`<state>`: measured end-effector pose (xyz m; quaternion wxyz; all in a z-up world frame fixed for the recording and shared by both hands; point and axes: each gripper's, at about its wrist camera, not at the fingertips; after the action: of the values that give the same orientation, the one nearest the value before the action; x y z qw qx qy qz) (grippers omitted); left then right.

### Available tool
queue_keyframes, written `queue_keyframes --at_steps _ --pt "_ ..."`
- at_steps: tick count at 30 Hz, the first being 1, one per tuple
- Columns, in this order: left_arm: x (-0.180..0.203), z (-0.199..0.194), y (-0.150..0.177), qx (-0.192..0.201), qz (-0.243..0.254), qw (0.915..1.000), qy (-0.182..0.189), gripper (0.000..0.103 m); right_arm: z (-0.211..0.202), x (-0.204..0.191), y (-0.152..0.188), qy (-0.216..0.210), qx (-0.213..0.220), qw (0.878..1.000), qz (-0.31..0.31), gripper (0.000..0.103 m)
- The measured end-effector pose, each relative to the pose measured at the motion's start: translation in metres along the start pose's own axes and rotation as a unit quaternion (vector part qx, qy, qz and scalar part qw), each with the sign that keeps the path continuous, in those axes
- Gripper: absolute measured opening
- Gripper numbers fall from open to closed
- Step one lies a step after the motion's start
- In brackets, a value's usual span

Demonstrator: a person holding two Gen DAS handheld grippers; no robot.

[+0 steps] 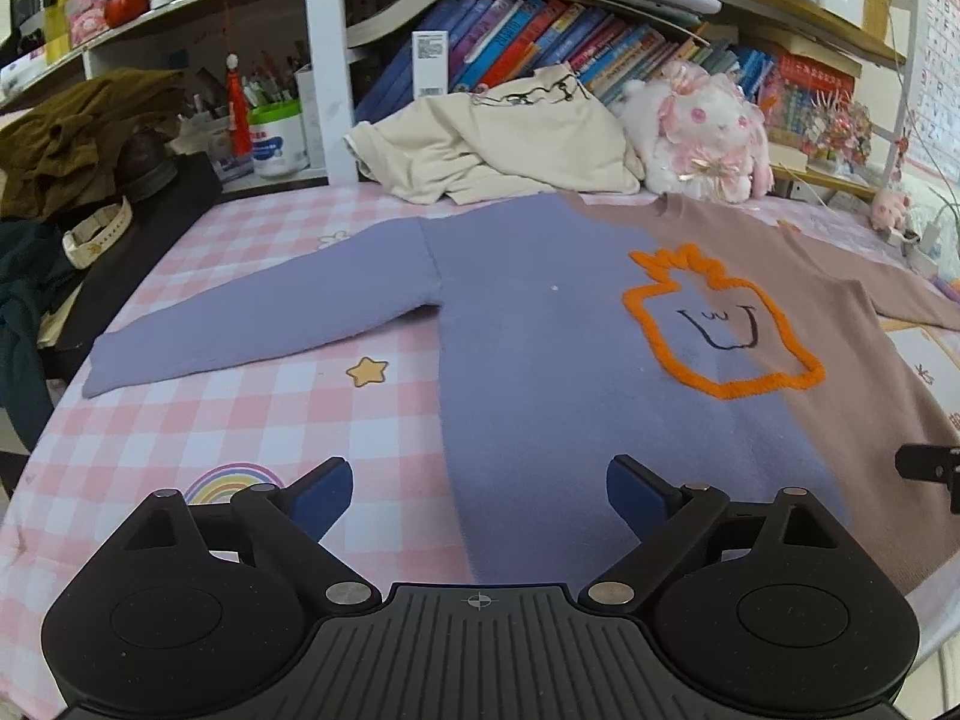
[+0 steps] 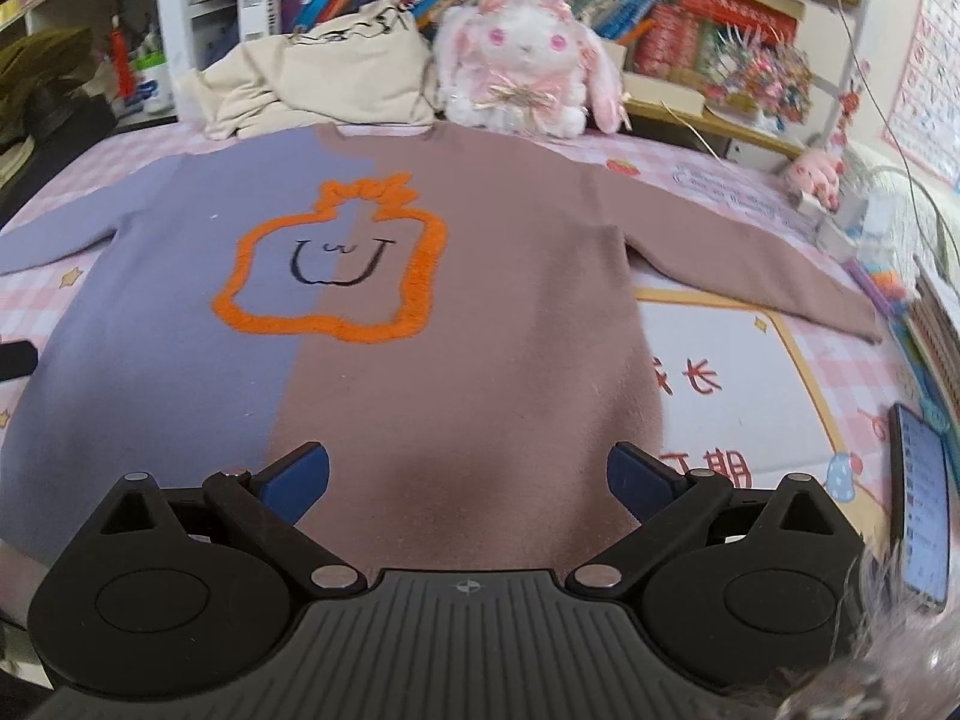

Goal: Fold clothes
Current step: 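Open the left gripper and withdraw it from the sweater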

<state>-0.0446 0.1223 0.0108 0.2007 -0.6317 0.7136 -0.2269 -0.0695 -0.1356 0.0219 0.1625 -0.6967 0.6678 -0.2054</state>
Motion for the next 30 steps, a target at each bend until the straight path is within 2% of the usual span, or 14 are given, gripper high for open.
queue_keyframes --at_steps 10,21,25,30 --pt "-0.016 0.0 0.004 0.006 -0.018 0.9997 0.013 0.094 0.001 -0.016 -0.003 0.003 -0.003 1.0 -0.019 0.101" --pt "-0.019 0.003 0.004 -0.01 0.006 0.9992 0.039 0.094 0.006 -0.031 -0.008 0.0 -0.005 0.999 -0.043 0.101" --pt "-0.017 0.003 0.004 -0.005 0.014 0.9994 0.031 0.094 0.006 -0.032 -0.009 0.002 -0.004 0.999 -0.042 0.101" --pt "-0.024 0.006 0.003 -0.009 -0.007 0.9996 0.026 0.094 0.005 -0.033 -0.009 0.005 -0.002 0.999 -0.039 0.101"
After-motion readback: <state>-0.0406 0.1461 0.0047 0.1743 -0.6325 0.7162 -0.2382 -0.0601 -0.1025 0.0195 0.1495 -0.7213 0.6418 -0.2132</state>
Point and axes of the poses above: each gripper's, at about its wrist camera, not at the fingertips, and z roughly the way its jaws point, x to its right, y to its underside, and after that the axes turned 12 degrees about -x, right-handed
